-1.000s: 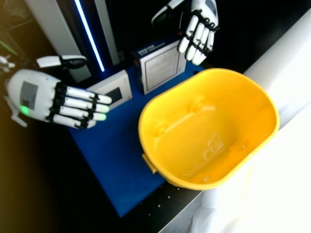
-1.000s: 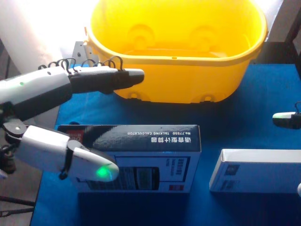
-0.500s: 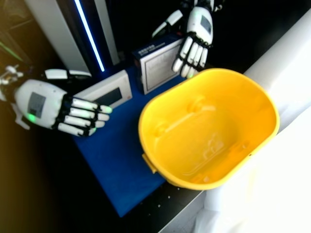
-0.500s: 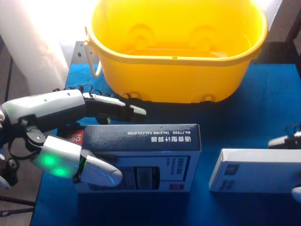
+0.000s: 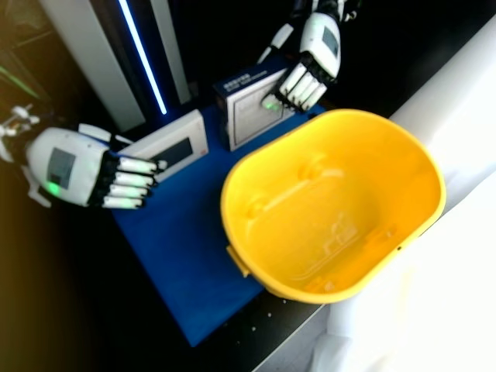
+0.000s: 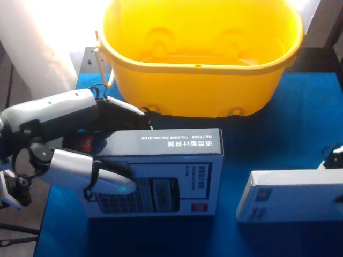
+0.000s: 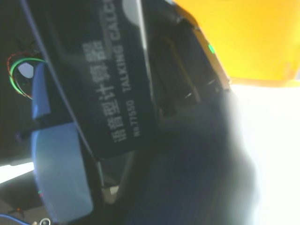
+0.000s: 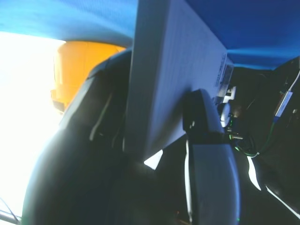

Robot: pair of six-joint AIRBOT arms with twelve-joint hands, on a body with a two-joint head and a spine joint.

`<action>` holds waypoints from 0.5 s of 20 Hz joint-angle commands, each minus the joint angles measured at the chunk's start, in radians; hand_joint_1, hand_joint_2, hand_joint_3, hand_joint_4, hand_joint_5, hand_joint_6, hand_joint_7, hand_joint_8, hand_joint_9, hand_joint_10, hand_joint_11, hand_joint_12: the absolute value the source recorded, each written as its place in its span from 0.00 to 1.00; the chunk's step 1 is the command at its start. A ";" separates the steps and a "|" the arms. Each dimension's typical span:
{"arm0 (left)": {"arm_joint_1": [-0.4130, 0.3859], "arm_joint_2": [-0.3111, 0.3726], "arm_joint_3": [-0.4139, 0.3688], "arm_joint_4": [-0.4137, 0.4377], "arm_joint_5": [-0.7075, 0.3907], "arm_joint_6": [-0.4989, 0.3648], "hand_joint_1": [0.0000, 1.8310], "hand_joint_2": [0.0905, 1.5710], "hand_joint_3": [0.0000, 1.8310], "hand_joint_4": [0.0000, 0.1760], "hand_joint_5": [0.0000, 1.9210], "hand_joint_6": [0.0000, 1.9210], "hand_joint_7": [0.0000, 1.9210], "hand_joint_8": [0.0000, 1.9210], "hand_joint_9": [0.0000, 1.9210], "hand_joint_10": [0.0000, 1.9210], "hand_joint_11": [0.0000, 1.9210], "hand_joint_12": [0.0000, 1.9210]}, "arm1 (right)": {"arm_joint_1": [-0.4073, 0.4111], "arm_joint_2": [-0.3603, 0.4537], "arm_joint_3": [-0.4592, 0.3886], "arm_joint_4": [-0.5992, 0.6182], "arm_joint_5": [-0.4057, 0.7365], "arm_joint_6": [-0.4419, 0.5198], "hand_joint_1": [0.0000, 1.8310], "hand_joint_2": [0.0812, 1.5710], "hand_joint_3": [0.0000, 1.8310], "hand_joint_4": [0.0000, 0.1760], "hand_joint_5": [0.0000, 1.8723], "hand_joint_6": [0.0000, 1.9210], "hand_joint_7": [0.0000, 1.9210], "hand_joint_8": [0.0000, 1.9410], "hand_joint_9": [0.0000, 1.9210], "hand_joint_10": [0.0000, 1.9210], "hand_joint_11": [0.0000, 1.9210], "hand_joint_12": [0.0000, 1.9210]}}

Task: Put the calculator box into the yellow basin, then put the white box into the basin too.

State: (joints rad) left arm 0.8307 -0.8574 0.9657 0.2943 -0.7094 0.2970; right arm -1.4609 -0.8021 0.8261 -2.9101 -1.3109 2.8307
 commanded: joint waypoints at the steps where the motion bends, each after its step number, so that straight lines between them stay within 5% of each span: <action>1: -0.003 0.002 0.001 -0.043 -0.169 -0.003 0.74 0.73 0.00 0.00 0.41 0.61 0.45 0.62 0.42 0.73 0.33 0.80 | 0.013 0.000 -0.002 -0.002 -0.174 0.020 0.75 0.72 0.00 0.00 0.48 0.59 0.45 0.59 0.41 0.71 0.35 0.78; 8: -0.003 0.092 -0.063 -0.176 -0.429 0.139 0.74 0.73 0.00 0.00 0.41 0.63 0.47 0.57 0.44 0.69 0.32 0.76 | 0.060 0.017 -0.020 -0.037 -0.293 0.040 0.74 0.71 0.00 0.00 0.48 0.59 0.47 0.55 0.44 0.67 0.37 0.76; 9: -0.002 0.105 -0.072 -0.191 -0.464 0.161 0.74 0.72 0.00 0.00 0.41 0.62 0.47 0.57 0.44 0.69 0.32 0.76 | 0.078 0.022 -0.020 -0.043 -0.298 0.040 0.67 0.72 0.00 0.00 0.48 0.61 0.47 0.56 0.44 0.58 0.37 0.78; 10: -0.003 0.110 -0.076 -0.198 -0.483 0.170 0.74 0.73 0.00 0.00 0.41 0.62 0.46 0.58 0.44 0.71 0.33 0.77 | 0.088 0.026 -0.020 -0.046 -0.302 0.040 0.73 0.71 0.00 0.00 0.48 0.61 0.48 0.55 0.44 0.64 0.35 0.76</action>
State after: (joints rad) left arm 0.8391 -0.7490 0.8944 0.1272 -1.0477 0.4759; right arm -1.3777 -0.7780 0.8059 -2.9482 -1.4822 2.8559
